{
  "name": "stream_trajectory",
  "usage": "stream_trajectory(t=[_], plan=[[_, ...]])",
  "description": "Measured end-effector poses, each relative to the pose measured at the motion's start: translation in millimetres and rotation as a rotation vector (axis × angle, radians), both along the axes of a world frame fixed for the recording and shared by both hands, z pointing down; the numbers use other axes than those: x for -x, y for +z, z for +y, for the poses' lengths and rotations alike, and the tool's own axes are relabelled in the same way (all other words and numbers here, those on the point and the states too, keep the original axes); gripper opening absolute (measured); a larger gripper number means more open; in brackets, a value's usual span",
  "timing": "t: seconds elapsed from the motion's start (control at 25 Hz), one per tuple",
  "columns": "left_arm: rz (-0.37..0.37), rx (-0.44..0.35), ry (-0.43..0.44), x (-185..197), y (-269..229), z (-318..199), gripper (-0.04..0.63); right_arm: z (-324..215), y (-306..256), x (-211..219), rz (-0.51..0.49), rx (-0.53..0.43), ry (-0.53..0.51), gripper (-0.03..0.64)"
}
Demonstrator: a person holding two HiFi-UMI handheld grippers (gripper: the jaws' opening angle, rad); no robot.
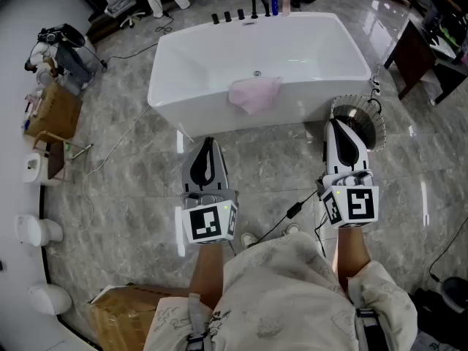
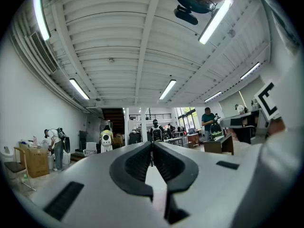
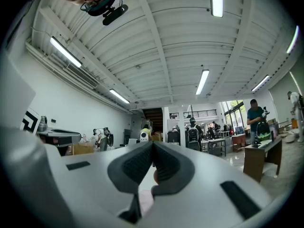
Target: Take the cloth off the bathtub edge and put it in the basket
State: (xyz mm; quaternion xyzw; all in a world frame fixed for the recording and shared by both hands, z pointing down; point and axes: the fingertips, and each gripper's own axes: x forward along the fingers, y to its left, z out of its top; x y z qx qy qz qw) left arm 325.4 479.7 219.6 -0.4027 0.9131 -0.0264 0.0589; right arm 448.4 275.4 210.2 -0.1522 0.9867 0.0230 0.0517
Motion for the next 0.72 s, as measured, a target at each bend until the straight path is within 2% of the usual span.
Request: stream_trajectory(t=[0.44,0.72], plan=[[0.01,0.016,-0.019,-19.4,5.9,-10.9,0.014,-11.2,6.2,-17.3,-0.003,0.017,-0.014,-0.011],[0.023,0.042,-0.014,-35.6,14.1,-37.4,0.014,-37.0,22.0,-35.7,-0.006,0.073,-0.008,-0.011]])
